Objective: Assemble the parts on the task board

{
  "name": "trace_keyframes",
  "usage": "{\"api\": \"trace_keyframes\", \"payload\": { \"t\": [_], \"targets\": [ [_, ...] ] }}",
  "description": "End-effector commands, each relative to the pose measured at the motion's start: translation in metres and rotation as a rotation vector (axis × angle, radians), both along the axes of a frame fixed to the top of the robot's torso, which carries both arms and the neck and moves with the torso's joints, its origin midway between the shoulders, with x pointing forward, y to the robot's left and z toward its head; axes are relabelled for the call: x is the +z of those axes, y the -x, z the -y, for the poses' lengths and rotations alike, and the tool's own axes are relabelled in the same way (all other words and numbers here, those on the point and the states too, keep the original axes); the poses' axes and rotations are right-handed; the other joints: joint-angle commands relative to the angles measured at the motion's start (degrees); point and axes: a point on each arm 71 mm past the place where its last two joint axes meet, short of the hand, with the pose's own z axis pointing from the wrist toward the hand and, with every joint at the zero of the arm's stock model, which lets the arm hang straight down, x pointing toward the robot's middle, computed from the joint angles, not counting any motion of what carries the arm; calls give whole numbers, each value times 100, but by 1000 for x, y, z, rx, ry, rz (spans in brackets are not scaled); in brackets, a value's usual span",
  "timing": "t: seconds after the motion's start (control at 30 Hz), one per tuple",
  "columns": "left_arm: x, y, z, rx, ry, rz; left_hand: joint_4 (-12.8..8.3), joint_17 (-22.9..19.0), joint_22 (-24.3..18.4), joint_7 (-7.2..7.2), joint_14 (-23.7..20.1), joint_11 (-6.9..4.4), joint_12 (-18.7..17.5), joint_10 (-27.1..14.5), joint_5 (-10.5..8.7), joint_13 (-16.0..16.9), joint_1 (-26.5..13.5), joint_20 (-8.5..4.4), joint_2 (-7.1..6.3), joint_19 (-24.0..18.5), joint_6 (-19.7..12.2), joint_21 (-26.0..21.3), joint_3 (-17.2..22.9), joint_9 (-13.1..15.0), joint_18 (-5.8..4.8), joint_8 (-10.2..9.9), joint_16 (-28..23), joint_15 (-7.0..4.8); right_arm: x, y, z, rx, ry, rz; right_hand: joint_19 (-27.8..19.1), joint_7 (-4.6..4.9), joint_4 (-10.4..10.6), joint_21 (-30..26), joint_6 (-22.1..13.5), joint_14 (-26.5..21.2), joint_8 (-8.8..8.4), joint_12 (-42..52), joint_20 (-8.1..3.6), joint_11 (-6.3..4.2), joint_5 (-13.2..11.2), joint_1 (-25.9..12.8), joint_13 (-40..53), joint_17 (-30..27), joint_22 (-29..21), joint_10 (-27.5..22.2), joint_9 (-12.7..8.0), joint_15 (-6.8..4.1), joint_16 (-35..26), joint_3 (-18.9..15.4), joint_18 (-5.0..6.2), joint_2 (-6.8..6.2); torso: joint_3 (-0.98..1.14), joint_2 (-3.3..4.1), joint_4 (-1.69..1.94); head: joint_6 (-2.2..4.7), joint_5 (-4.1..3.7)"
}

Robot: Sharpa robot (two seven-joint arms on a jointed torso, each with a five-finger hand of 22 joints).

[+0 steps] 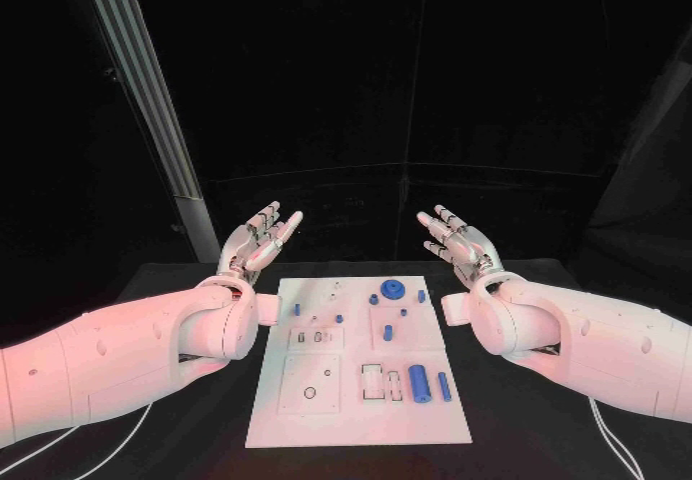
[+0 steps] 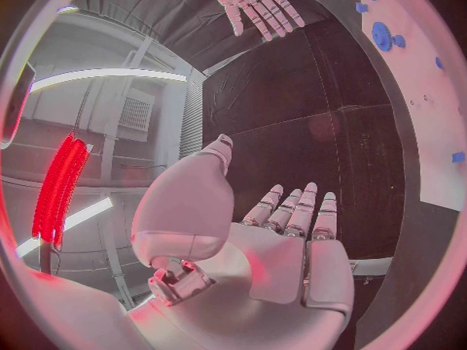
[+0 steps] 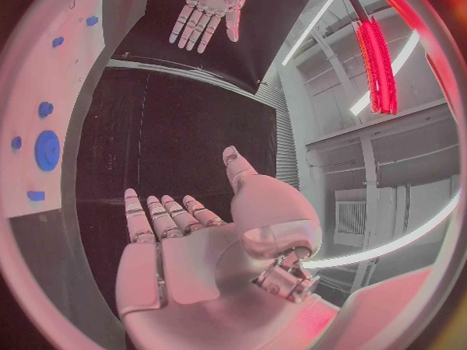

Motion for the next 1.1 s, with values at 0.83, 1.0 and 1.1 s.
{"api": "trace_keyframes", "payload": {
  "t": [0.83,1.0,1.1],
  "targets": [
    [11,3,-11,-123,80,60,-308,544,826,619,4058,65,1052,4481,34,356,1010,60,200,4013,3884,1818,50,362,260,845,1330,-121,14,-20,17,237,521,334,3876,634,-815,1636,4801,5614,933,911,-321,-199,277,2499,259,299,624,5265,350,-545,1103,893,740,-649,-3,177,18,-11,-17],
    [14,8,-10,-169,90,44,-471,608,773,516,4509,-56,990,4975,35,314,1146,-70,237,4383,4237,1851,-18,288,262,802,1295,-249,20,-25,11,300,726,414,4276,530,-795,2042,5132,6310,837,739,-550,-341,282,2459,265,345,799,5760,329,-749,1100,1057,736,-806,3,360,56,48,-33],
    [16,13,-8,-200,103,39,-509,617,748,503,4557,-68,939,5030,35,297,1180,-84,260,4427,4283,1833,-22,265,259,770,1255,-260,22,-30,5,332,846,437,4744,431,-784,2526,5279,6932,786,706,-753,-471,346,2402,283,458,1038,6085,333,-944,1271,998,736,-942,0,463,73,66,-48]
  ]
}}
